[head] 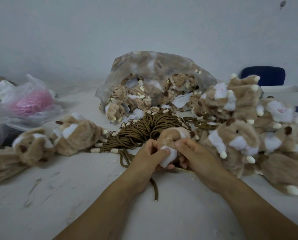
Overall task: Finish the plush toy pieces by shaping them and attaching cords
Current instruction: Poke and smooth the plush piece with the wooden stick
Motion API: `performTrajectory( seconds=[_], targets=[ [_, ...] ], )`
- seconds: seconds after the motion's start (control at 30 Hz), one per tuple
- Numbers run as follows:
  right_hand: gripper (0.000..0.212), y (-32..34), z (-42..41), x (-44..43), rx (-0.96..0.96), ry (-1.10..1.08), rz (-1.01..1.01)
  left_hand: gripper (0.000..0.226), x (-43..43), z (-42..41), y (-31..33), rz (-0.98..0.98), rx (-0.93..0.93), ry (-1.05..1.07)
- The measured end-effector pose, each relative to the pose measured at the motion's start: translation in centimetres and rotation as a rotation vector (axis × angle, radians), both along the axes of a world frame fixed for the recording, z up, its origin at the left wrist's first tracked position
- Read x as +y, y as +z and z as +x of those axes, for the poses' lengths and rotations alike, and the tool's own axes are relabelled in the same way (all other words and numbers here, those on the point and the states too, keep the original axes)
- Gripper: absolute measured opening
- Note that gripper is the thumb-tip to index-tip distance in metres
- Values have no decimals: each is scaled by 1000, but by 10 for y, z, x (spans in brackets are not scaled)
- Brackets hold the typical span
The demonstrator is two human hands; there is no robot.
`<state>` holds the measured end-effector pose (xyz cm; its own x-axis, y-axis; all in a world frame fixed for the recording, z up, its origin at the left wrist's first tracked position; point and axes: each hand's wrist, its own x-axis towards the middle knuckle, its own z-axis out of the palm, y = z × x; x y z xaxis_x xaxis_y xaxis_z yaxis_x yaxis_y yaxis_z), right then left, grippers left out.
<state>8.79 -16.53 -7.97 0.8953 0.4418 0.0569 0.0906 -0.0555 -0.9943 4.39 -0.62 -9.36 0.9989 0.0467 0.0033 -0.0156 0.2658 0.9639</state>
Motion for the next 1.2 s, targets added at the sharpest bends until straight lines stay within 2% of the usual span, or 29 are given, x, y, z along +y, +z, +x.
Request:
performTrajectory(
  seconds=[0.1, 0.27, 0.37, 0.5, 0.67, 0.83, 1.0, 1.13, 1.2],
  targets=[
    [10, 1, -1, -1, -65, 35, -65, 14, 5, 1, 1, -24, -2, 17],
    [14, 7, -5, -5, -147, 110, -120, 11, 8, -1, 3, -82, 1, -35],
    [9, 7, -4, -4, -244, 67, -208, 7, 7, -1, 1, -15, -12, -63],
    [16, 1, -4, 2, -357, -78, -295, 22, 5, 0, -1, 121, -78, -67],
    [26, -1, -5, 10, -378, -213, -218, 44, -2, 1, -4, 136, -83, -83],
    [14, -3, -2, 5, -317, -160, -200, 26, 2, 0, -2, 166, -76, -33],
    [10, -1, 0, 1, -235, -66, -167, 17, 1, -3, 1, 322, -103, 70],
    [11, 1, -1, 2, -255, -82, -181, 12, -4, -3, 0, 462, -133, 145],
    [12, 1, -1, 5, -289, -114, -192, 13, -6, -2, -1, 608, -175, 219]
  ],
)
